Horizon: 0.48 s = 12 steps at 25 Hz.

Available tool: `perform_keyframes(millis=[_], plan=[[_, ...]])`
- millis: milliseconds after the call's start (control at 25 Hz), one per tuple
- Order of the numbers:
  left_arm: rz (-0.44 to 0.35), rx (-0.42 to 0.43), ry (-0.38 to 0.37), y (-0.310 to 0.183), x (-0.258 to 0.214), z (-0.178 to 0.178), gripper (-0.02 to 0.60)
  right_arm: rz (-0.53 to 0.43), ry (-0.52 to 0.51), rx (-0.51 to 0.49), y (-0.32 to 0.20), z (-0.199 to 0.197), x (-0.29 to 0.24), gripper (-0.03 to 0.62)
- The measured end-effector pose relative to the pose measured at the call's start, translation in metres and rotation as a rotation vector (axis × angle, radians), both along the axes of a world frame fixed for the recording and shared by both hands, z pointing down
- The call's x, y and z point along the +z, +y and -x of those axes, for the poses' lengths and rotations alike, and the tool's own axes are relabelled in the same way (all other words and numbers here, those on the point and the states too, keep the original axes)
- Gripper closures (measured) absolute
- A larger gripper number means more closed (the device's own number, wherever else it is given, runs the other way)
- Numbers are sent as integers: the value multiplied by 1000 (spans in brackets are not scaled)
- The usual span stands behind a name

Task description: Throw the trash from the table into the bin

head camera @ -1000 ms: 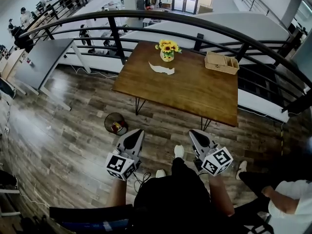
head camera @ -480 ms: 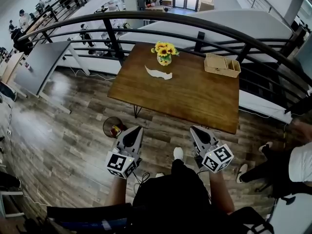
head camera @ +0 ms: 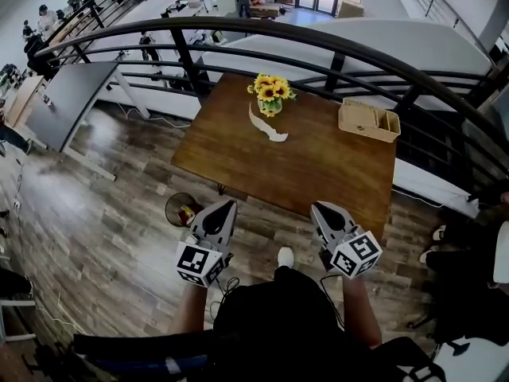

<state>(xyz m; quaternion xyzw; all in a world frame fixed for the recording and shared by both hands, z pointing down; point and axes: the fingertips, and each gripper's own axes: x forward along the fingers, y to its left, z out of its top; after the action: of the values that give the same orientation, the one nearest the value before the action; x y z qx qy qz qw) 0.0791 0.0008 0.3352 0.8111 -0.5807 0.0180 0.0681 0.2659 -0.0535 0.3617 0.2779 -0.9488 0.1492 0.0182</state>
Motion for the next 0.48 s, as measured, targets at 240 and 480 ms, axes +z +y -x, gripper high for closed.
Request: perform_keyframes(millis=[240, 480], plan=[[19, -28, 0, -47, 6, -18, 571, 27, 11, -25, -49, -13, 12, 582], [45, -56, 4, -93, 11, -30, 572, 50, 21, -79, -95, -18, 26, 582]])
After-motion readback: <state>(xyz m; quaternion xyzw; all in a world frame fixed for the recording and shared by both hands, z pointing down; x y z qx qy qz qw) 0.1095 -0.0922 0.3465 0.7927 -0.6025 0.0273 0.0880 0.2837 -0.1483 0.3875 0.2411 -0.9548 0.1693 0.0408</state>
